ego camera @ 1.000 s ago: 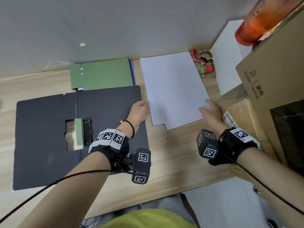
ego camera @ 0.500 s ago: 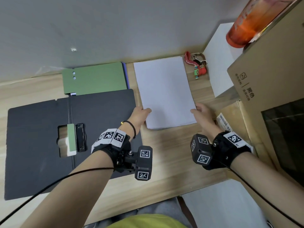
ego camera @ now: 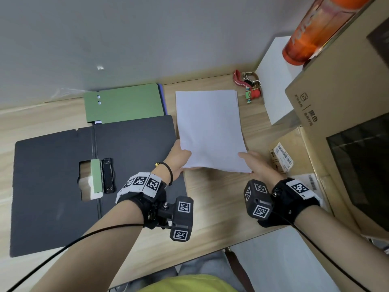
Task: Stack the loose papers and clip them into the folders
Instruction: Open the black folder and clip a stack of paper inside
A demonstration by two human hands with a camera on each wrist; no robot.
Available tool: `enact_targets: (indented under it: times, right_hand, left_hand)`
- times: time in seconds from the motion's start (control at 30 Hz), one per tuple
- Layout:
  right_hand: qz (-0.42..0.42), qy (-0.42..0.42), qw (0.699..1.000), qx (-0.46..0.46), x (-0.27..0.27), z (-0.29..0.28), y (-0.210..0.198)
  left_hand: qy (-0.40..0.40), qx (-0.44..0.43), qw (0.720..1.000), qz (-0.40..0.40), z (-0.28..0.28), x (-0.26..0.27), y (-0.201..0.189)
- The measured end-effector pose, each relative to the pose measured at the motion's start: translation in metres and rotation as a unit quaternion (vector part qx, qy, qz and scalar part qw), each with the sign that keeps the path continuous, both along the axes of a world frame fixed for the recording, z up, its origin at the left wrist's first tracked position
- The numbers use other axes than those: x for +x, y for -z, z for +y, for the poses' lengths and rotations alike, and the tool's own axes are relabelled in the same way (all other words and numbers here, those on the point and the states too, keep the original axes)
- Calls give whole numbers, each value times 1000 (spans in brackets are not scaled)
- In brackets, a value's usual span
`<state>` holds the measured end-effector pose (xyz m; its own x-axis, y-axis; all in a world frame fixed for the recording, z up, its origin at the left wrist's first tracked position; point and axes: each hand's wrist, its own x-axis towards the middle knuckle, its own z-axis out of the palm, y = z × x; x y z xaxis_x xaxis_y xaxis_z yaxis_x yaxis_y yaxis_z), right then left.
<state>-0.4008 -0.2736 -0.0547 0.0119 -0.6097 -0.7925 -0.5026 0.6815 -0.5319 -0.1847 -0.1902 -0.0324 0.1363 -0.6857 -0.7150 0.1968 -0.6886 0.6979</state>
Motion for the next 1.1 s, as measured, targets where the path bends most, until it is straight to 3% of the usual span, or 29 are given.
enact_targets:
  times: [0.23,0.4,0.53,0.67,0.77,0.87,1.0,1.1]
  right_hand:
    - [-3,20,1000,2,-14,42,-13]
    - [-57,38,997,-34,5,69,-33]
    - [-138,47,980,-133,53,76,-70]
    - [-200,8,943,-266,115,77,-127]
    - [-267,-8,918,-294,158,80,-157]
    - [-277,-56,921,-269,182,92,-154]
    - [-212,-193,940,-185,175,131,-108]
    - [-193,-196,948,-160,168,152,-92]
  left_hand:
    - [54,-29,998,29,39,7,-17]
    - [90,-83,991,-49,65,28,-37]
    - [14,-175,977,-124,83,58,-64]
    - [-120,-281,929,-210,93,94,-106]
    - [-168,-317,909,-214,102,121,-132]
    - [-183,-334,900,-211,122,141,-137]
    - [-200,-305,906,-217,165,148,-101]
    - [-206,-269,915,-217,182,147,-77]
